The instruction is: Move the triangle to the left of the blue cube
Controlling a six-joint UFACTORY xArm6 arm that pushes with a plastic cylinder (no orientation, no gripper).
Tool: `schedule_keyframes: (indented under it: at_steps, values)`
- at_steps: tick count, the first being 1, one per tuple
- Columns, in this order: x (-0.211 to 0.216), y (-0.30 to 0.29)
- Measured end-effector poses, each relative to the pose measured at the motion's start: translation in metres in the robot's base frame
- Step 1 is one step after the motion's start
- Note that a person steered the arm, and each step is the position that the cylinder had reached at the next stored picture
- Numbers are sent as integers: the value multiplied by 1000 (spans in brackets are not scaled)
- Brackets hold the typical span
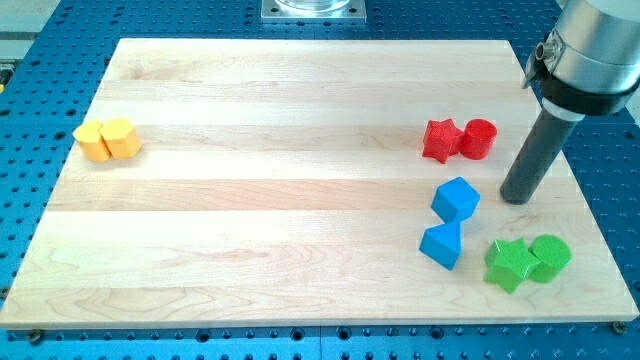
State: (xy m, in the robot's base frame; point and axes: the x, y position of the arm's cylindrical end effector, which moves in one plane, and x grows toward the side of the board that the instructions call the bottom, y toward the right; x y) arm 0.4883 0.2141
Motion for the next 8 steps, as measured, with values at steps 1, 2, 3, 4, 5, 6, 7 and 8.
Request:
schedule_keyframes:
  at_steps: [1,2,3,4,5,6,7,8]
  values:
    - [4,-48]
    - [12,-80]
    - [39,-57]
    - [62,-30]
    - [68,-78]
    - [79,-115]
    - [103,-118]
    - [123,-126]
